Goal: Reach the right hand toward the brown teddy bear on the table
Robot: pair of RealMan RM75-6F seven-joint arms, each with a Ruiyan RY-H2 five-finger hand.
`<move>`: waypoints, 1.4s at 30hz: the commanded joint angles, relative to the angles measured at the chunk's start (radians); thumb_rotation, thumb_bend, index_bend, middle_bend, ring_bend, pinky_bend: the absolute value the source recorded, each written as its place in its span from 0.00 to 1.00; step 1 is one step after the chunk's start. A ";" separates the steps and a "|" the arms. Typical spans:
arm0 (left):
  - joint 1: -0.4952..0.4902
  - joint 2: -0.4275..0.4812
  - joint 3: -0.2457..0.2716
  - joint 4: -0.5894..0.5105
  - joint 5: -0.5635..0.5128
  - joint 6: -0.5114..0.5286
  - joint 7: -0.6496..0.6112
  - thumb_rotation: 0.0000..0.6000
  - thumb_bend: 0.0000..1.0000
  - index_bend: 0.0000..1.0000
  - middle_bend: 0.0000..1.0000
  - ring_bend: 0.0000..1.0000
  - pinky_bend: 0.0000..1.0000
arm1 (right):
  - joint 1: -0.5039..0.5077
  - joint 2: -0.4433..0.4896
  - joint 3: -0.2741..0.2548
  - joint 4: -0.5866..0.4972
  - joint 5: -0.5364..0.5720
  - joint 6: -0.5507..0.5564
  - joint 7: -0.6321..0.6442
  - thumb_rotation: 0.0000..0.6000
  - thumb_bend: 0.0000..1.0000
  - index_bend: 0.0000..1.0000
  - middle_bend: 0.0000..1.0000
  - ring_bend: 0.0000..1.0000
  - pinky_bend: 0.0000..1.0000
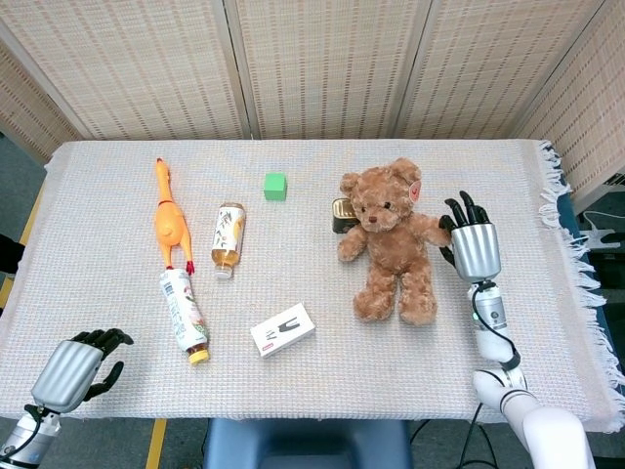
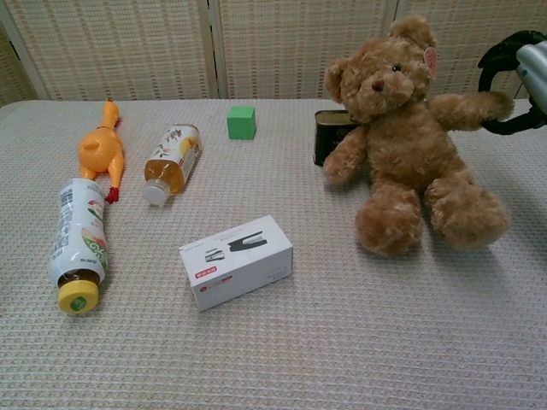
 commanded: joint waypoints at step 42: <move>-0.003 0.006 0.001 -0.013 -0.010 -0.016 0.012 1.00 0.44 0.36 0.35 0.39 0.49 | -0.017 -0.009 -0.062 0.038 0.000 0.039 0.091 1.00 0.20 0.63 0.25 0.14 0.35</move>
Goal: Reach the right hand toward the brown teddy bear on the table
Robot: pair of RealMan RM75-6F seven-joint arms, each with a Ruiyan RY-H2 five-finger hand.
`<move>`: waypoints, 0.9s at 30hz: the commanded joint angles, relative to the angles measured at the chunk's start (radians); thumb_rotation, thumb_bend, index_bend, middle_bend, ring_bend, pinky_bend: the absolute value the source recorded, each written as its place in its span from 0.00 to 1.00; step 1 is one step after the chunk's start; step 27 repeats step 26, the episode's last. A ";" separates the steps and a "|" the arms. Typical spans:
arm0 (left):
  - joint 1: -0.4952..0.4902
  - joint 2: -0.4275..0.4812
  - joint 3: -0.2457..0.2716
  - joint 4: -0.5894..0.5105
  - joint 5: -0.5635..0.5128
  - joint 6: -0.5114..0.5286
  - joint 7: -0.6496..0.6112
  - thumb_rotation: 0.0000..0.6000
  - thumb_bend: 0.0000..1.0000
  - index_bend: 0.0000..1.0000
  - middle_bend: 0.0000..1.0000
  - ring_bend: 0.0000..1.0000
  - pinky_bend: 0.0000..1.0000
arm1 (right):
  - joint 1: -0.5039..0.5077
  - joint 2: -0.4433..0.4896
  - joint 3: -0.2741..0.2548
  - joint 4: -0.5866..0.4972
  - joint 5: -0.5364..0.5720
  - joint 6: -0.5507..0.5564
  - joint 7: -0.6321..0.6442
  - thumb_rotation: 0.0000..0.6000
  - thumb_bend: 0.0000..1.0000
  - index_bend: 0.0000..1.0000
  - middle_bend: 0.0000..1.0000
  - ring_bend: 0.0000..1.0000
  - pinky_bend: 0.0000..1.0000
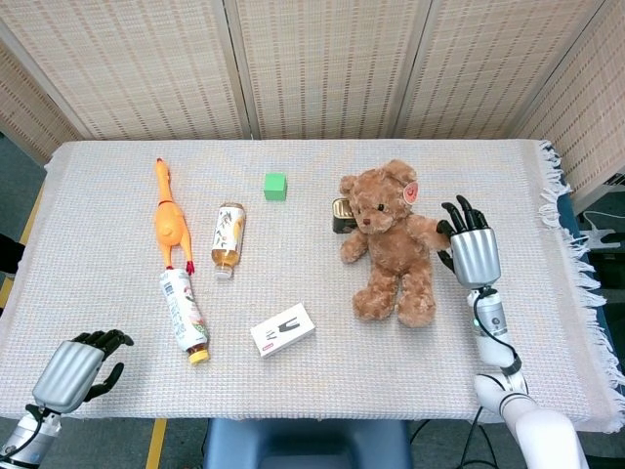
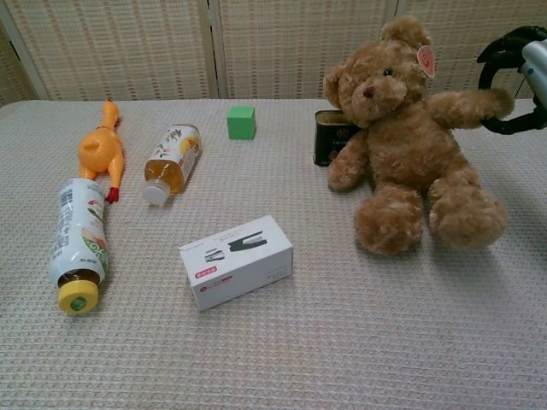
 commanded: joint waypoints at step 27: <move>0.004 0.001 0.000 0.000 0.014 0.018 -0.002 1.00 0.44 0.37 0.36 0.40 0.49 | -0.482 0.764 -0.262 -1.213 -0.085 0.119 -0.349 1.00 0.20 0.00 0.10 0.00 0.25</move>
